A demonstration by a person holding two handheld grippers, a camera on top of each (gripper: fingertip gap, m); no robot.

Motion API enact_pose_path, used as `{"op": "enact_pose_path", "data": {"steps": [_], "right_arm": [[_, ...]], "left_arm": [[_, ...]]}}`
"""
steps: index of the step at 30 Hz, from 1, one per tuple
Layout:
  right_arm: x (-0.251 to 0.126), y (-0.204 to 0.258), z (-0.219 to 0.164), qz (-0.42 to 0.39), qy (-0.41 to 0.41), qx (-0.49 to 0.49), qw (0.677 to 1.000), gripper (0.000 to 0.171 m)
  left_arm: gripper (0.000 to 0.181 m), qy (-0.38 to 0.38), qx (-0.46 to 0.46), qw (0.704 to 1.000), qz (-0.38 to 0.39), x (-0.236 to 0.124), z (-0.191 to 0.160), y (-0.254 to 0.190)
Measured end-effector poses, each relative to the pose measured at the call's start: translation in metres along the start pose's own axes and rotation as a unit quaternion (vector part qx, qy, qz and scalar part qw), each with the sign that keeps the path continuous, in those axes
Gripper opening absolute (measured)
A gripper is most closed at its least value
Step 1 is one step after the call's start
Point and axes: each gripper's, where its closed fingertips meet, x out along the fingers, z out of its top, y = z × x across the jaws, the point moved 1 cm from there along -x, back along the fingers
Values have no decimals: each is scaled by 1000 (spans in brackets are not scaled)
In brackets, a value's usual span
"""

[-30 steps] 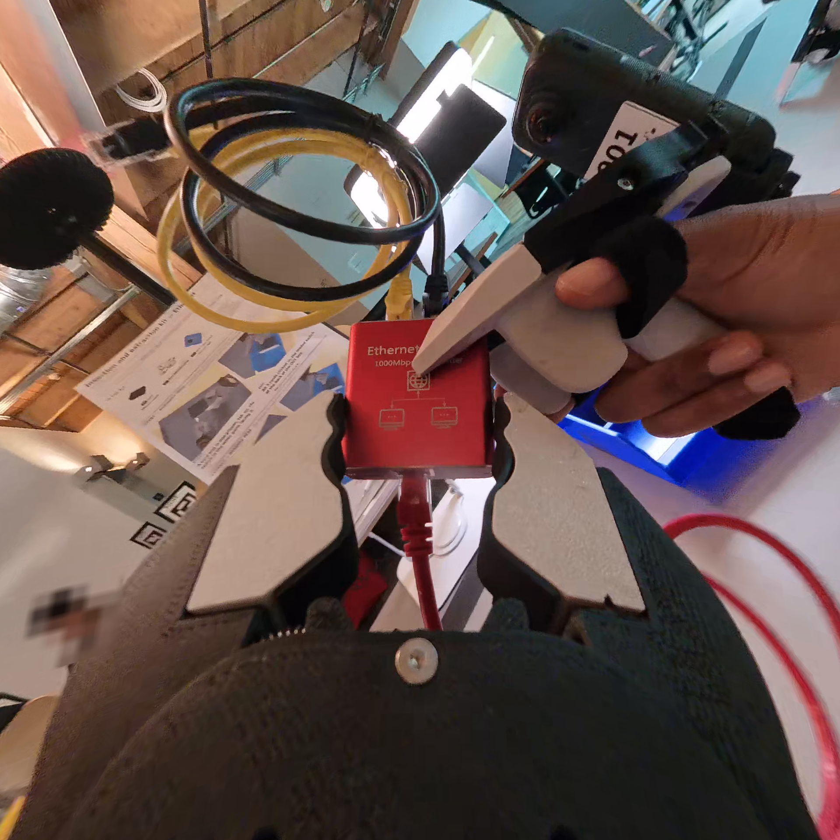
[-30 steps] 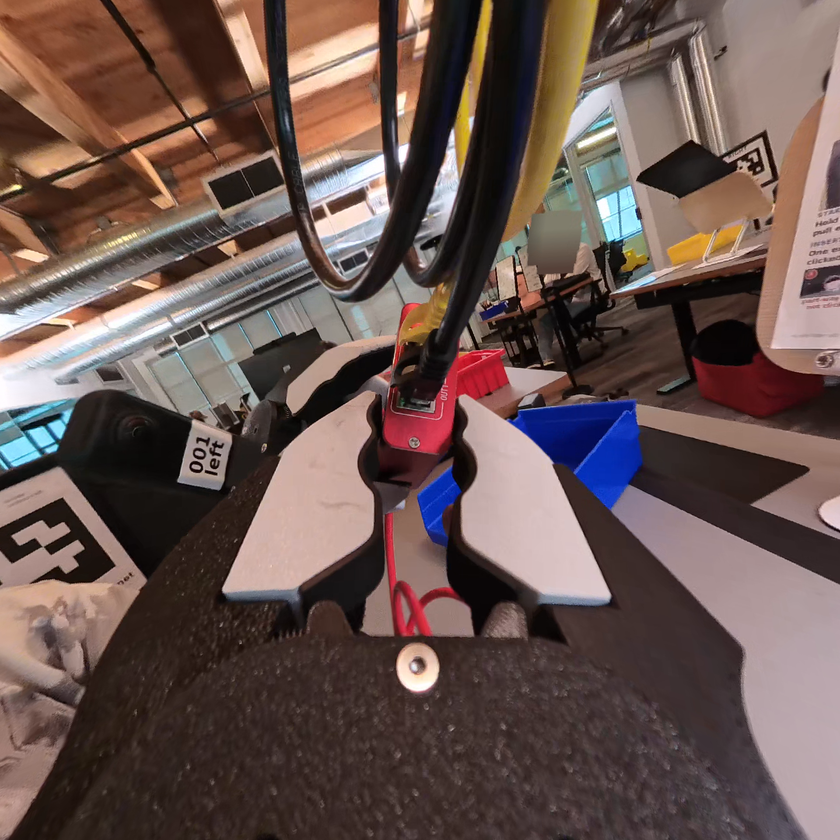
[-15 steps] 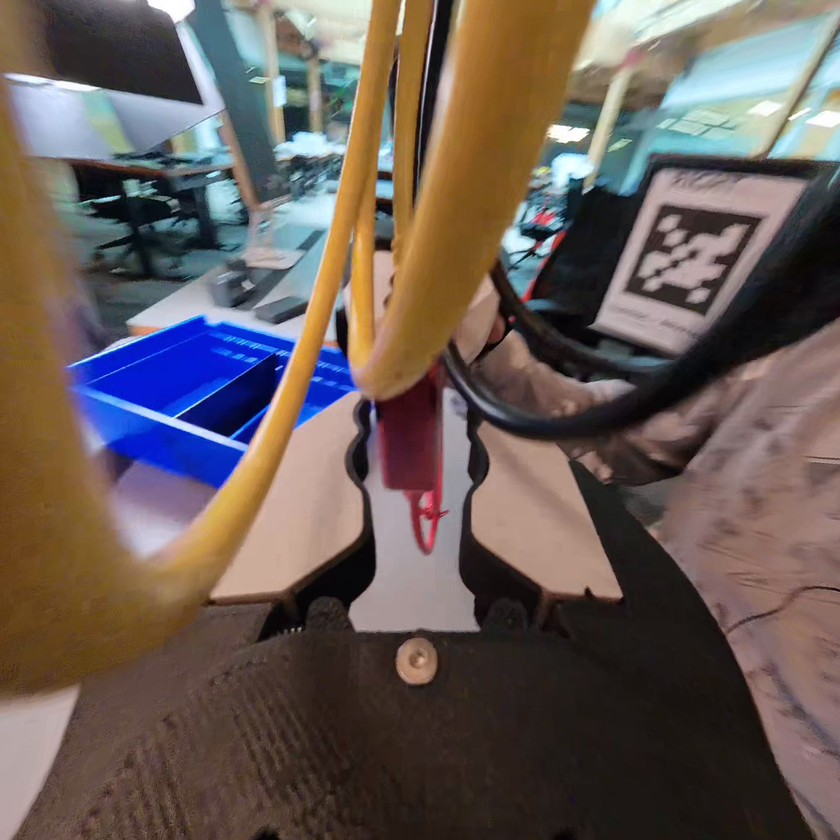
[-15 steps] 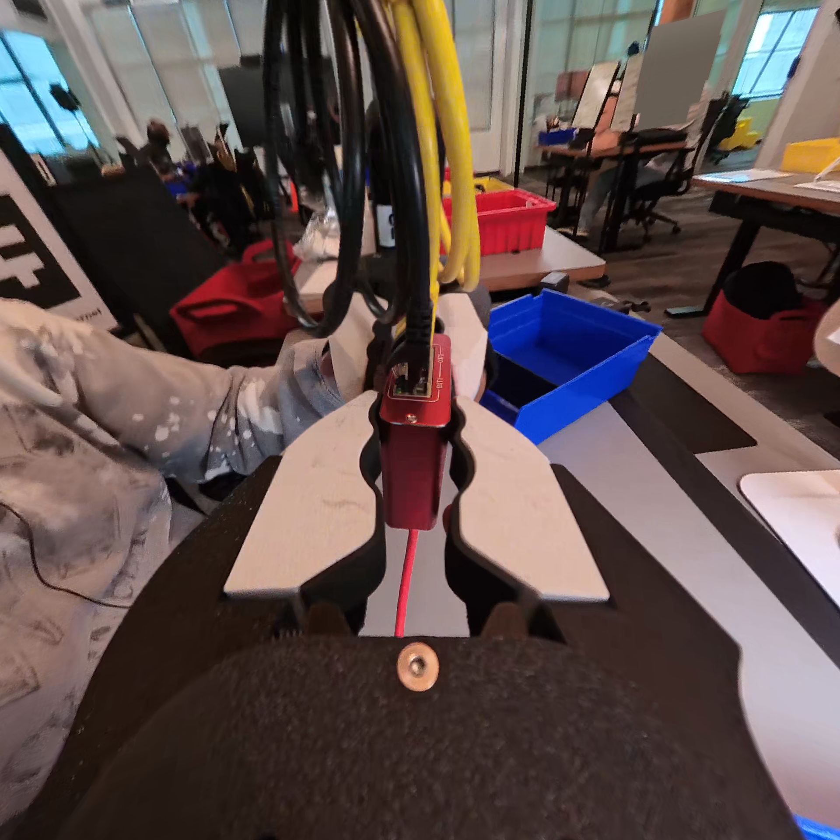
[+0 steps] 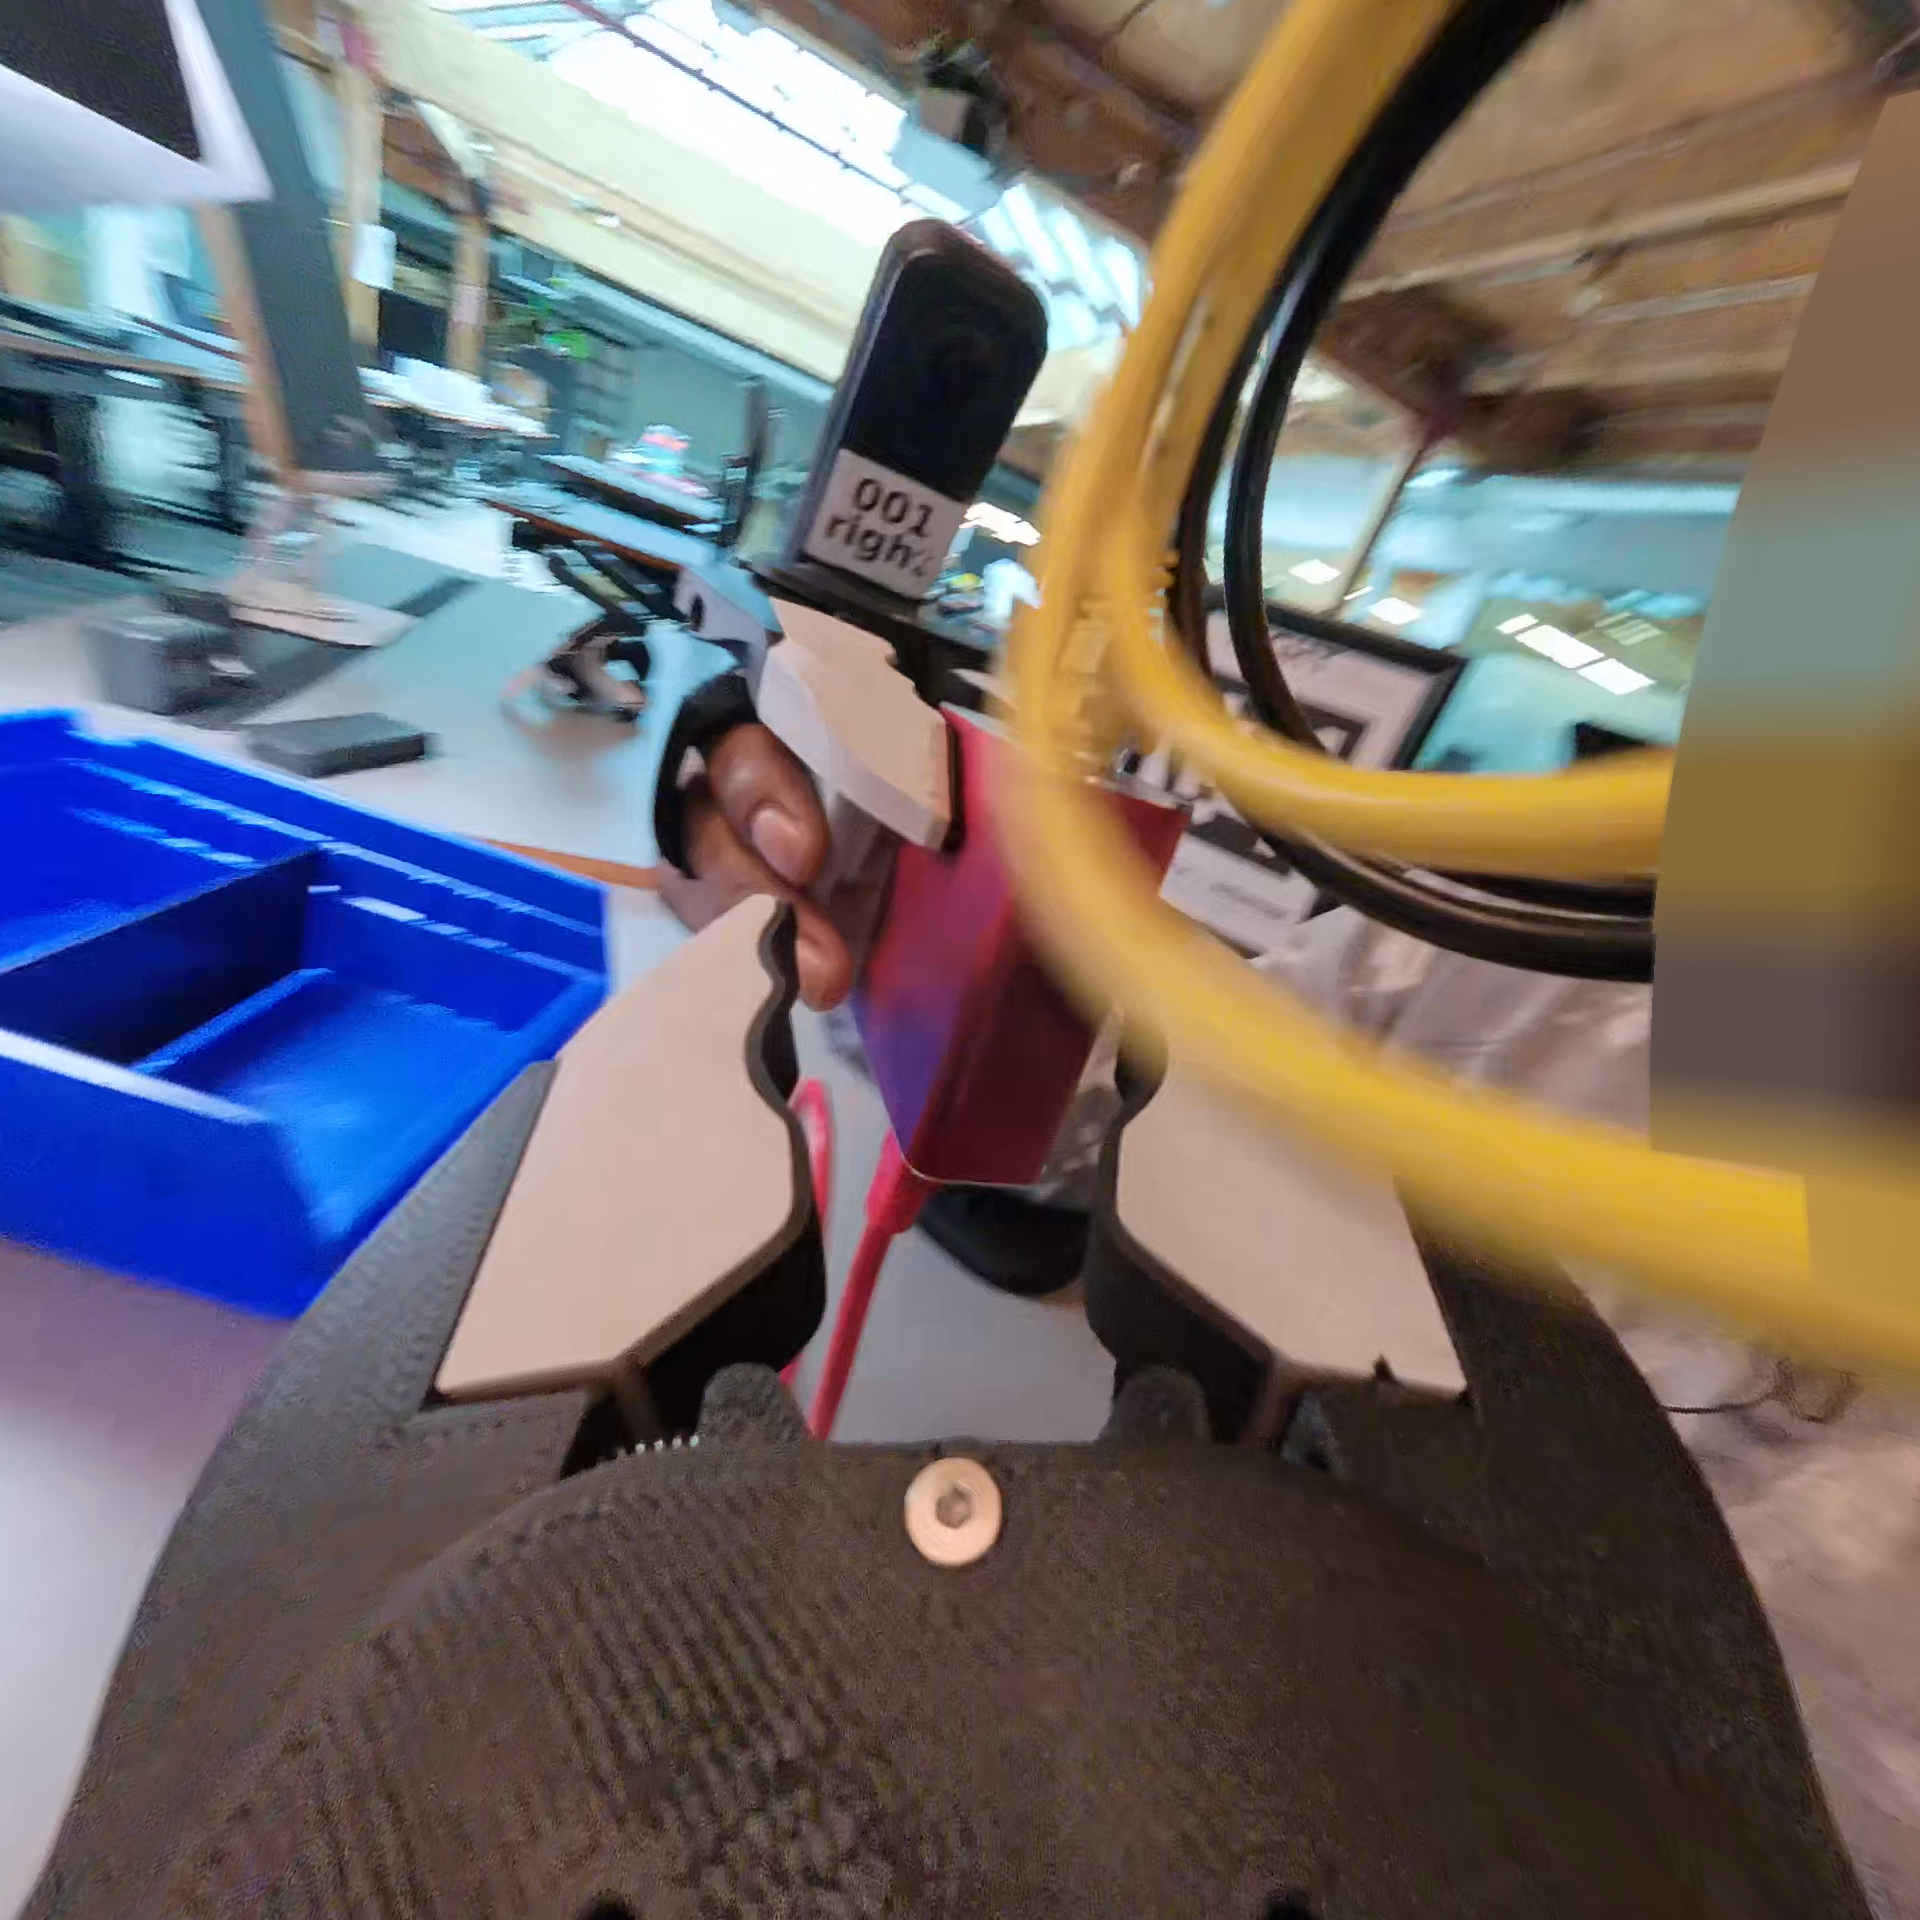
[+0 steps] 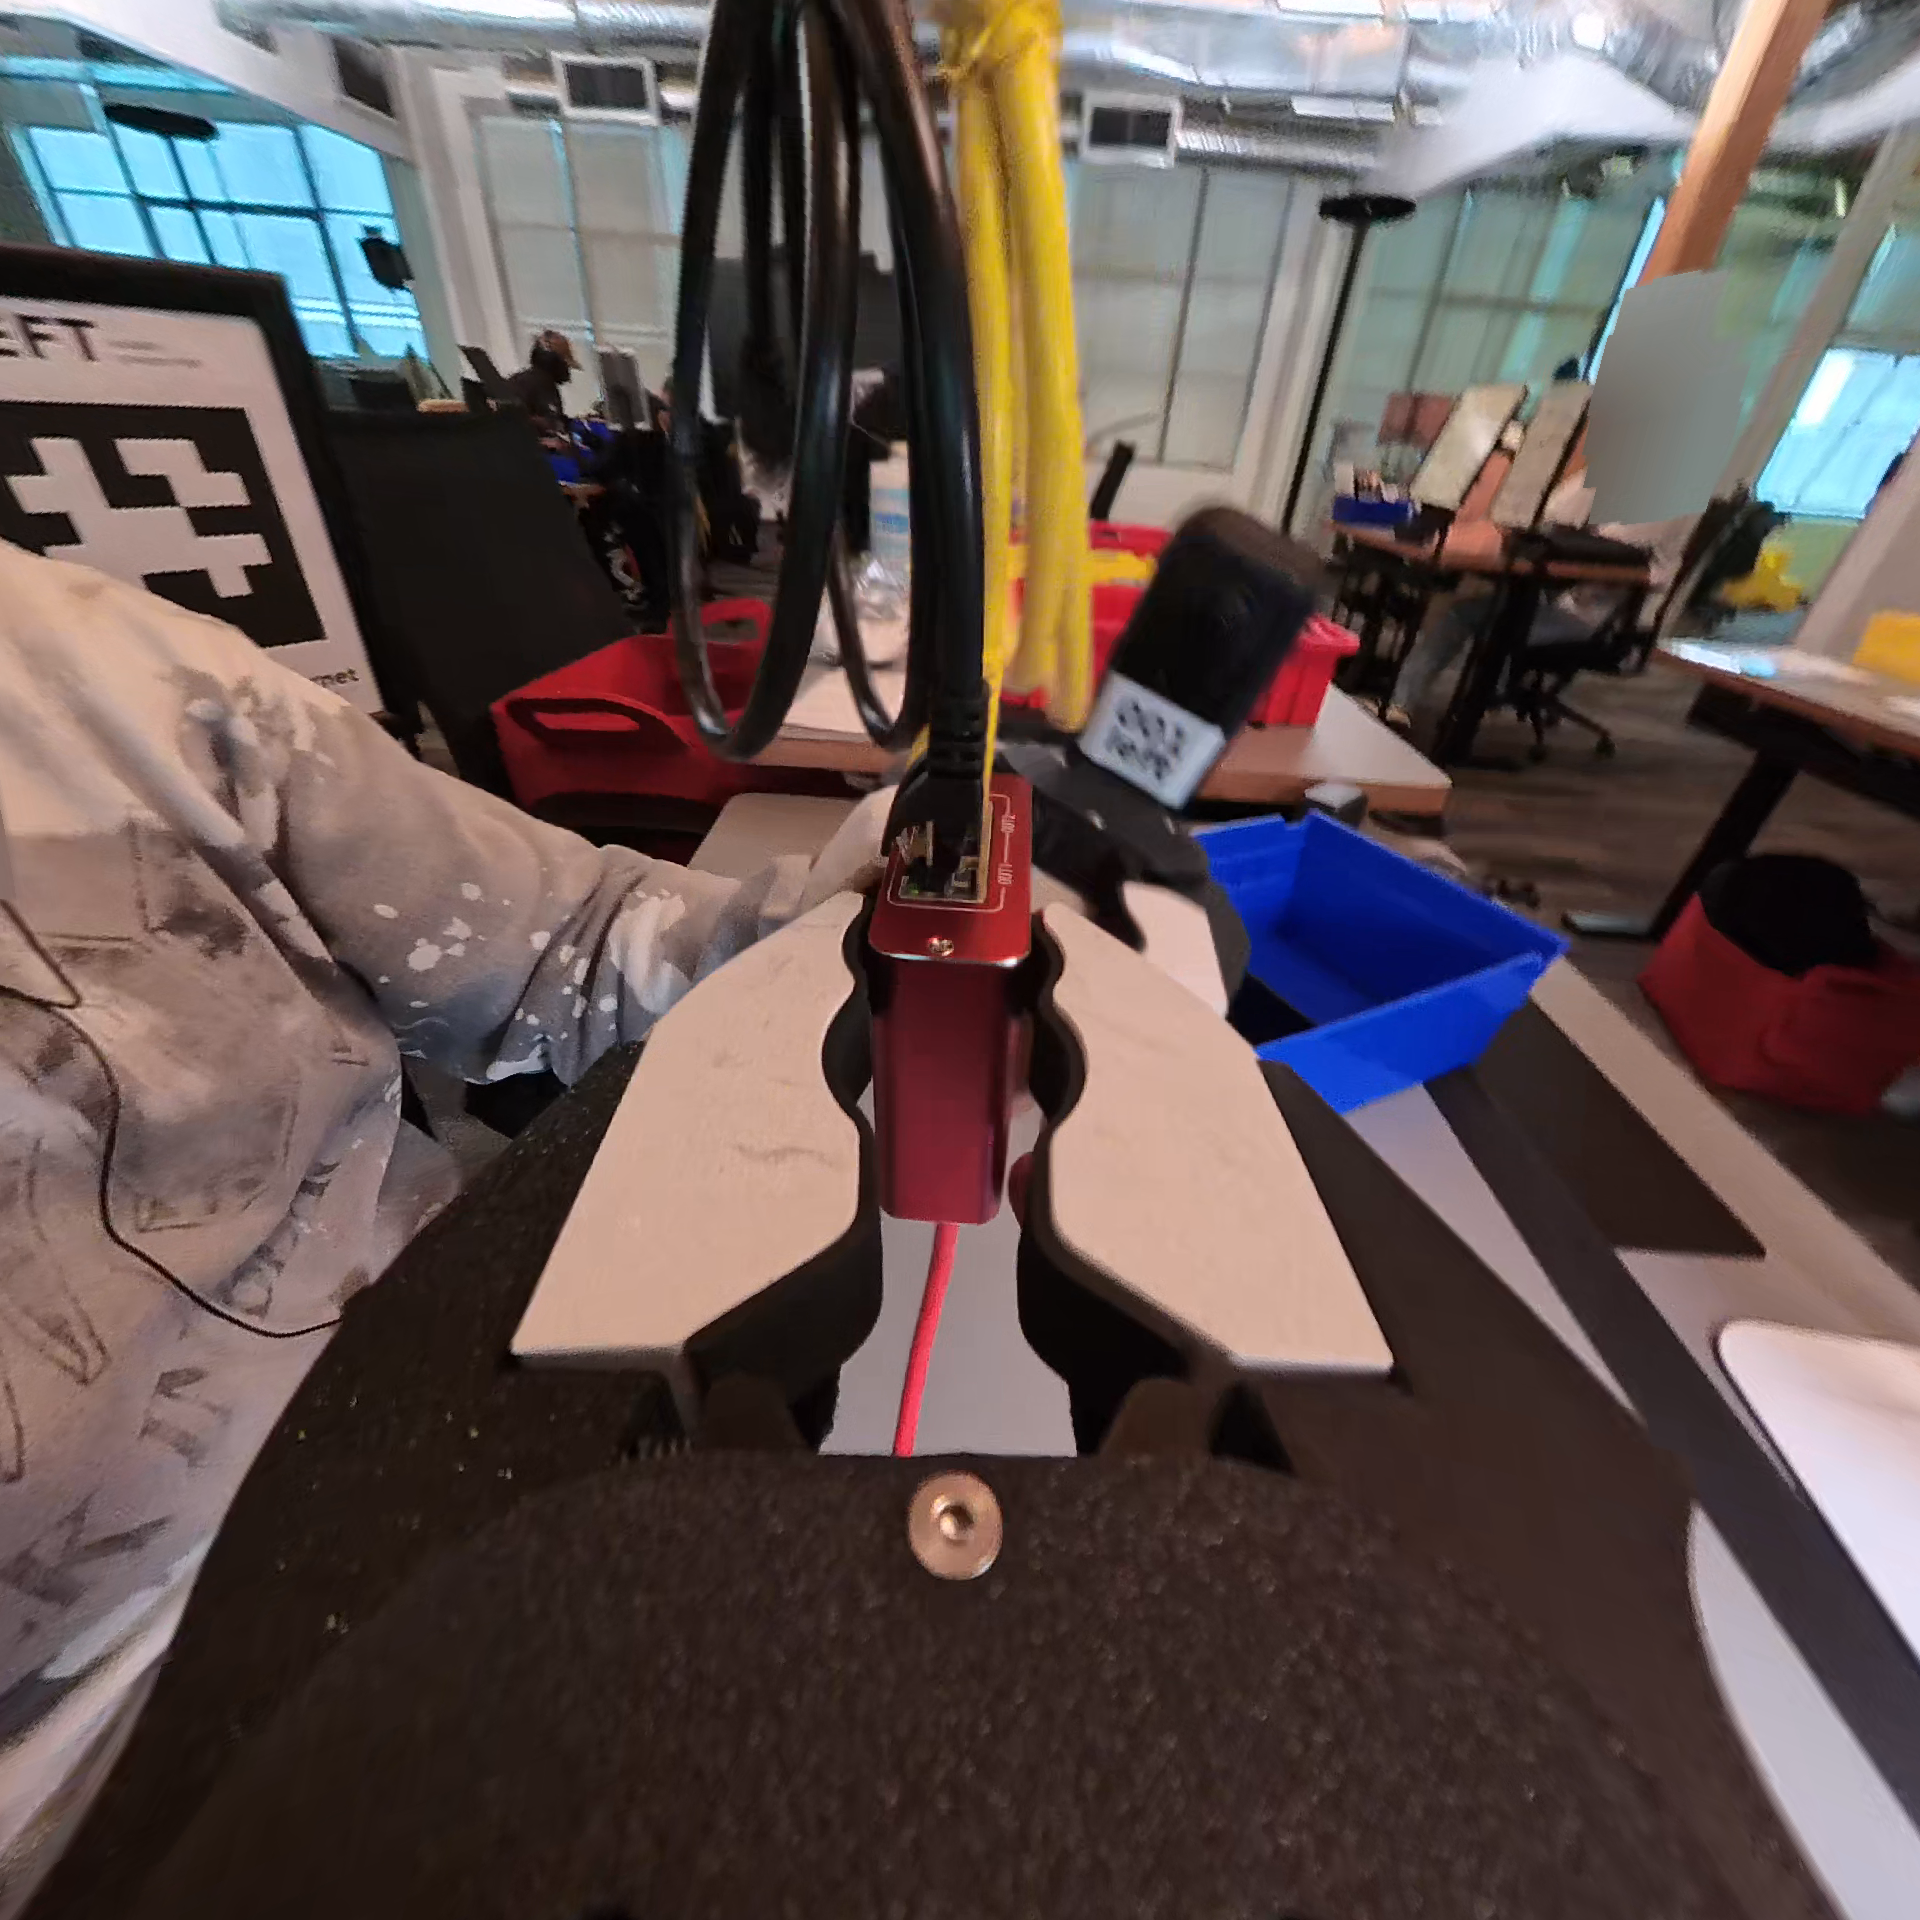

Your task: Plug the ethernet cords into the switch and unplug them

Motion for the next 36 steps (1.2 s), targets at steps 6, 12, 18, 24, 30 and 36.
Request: {"op": "enact_pose_path", "data": {"steps": [6, 12, 18, 24, 30, 36], "right_arm": [[-11, 4, 2, 8, -1, -14, 1000, 26], [-13, -8, -21, -41, 101, 2, 994, 26], [-15, -12, -34, -64, 151, 1, 987, 26], [-23, -39, 19, -204, 6, -24, 979, 38], [-17, -46, 14, -208, 0, 21, 978, 42], [17, -44, -8, -189, 27, 35, 981, 30]], "left_arm": [[61, -47, -11, 998, -38, 16, -1, -4], [36, 46, 135, 985, 98, 12, -13, 11], [28, 111, 208, 955, 178, 10, -26, 29], [27, -25, 156, 966, 206, -17, 10, 41], [27, -209, 102, 959, 162, -57, 53, 29], [27, -248, 126, 953, 124, -53, 63, 7]]}}
